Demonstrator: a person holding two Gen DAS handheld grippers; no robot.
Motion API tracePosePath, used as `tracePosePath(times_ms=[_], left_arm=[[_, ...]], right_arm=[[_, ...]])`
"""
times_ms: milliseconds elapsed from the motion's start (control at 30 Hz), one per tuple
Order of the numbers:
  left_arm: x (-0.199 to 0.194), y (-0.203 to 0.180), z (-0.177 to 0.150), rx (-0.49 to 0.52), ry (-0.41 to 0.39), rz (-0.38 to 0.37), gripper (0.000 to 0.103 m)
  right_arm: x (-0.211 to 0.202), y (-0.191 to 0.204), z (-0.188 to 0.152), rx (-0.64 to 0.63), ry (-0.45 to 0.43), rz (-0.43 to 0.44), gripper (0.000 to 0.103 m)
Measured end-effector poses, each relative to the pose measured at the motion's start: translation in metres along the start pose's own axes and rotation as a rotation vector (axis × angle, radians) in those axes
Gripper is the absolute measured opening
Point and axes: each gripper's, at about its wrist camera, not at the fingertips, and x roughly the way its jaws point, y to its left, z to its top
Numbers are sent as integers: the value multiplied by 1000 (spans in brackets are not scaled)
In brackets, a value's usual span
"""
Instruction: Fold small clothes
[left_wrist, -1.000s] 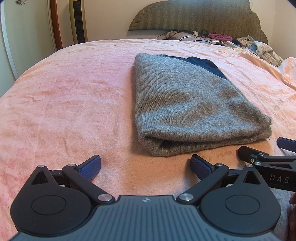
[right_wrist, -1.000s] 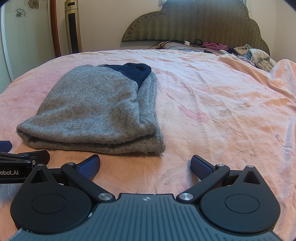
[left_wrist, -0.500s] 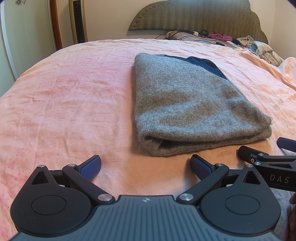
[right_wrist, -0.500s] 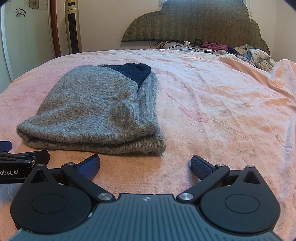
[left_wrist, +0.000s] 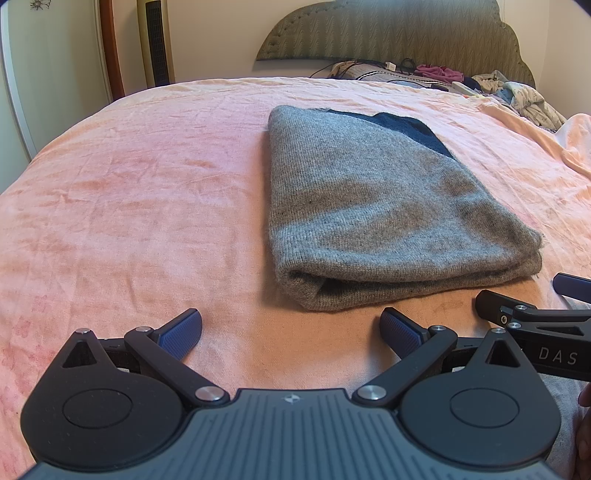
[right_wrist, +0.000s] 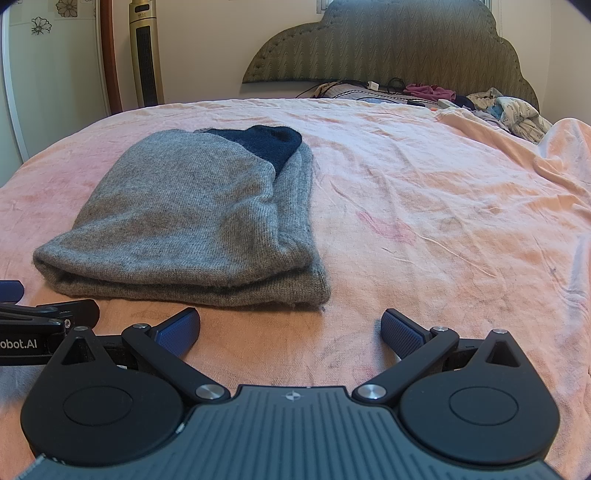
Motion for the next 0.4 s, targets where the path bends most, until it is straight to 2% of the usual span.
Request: tracePosePath(times_ms=[333,400], left_arm=[[-7,9,-3,11,-2,-35,103],[-13,18,0,20,-4,-58,103]], right_arm=[[0,0,0,2,1,5,103],[-3,-7,4,6,18,45,103]])
